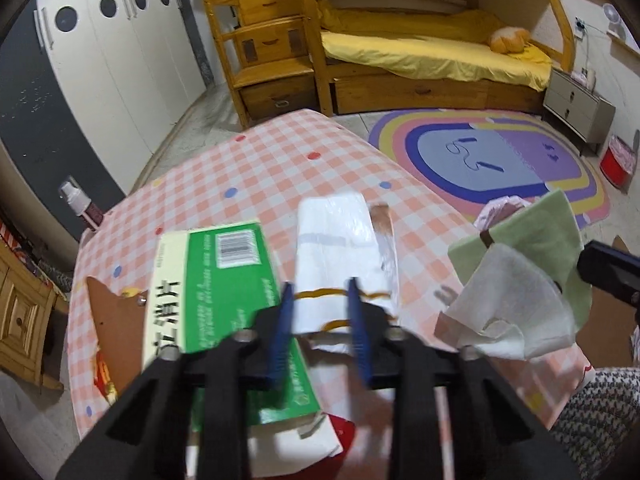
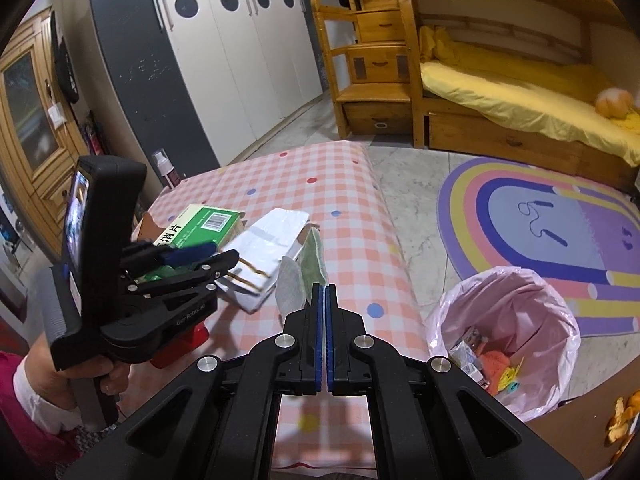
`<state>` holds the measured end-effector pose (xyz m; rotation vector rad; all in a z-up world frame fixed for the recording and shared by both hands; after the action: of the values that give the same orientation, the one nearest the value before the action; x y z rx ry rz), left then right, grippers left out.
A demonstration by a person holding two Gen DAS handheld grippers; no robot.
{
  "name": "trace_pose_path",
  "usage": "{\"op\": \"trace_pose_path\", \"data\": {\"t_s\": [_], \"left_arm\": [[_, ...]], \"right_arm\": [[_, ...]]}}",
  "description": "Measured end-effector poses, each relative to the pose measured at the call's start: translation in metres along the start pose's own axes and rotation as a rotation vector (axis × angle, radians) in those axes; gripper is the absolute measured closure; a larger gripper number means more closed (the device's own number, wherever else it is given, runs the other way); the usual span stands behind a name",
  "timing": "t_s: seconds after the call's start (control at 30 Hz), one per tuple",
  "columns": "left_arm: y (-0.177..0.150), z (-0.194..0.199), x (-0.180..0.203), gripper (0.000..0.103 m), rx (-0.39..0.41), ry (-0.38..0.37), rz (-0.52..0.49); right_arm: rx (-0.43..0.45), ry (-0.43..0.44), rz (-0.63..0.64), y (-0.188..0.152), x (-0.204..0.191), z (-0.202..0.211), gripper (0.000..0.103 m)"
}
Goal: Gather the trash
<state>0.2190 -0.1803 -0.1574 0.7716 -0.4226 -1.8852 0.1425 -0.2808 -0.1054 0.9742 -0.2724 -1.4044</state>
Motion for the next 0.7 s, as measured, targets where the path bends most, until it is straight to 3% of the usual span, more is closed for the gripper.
{"op": "trace_pose_path", "data": {"t_s": [0.2,0.47,0.7], "left_arm": [[-0.021,0.018,0.006,0.103,-0.009,-0.095,0.034],[-0.055,0.049,-0.006,0.103,-0.001,-0.104,0.085],[-0.062,0.059,-0.025,0.103,0.006,-0.101,0.150]], "right_arm": [[0.006,-0.011,-0.018,-0.005,0.002,0.013,0.102],[-0.014,-0.018,-0.017,-0.021,0.001,0.021,0.102],[-0.153,0.061,0.053,-0.041,-0.026,-0.007,0.095]]}}
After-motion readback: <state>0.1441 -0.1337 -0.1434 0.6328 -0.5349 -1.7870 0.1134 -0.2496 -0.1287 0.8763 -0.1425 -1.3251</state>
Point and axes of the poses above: each gripper's, at about its wrist camera, not at the fingertips, and z roughly against the way its jaws point, x to its right, y to its top, the point moved 8 cm from there along -z, roughly the way its jaws point, and after that the axes turned 14 degrees about y, right-handed, at the moved point
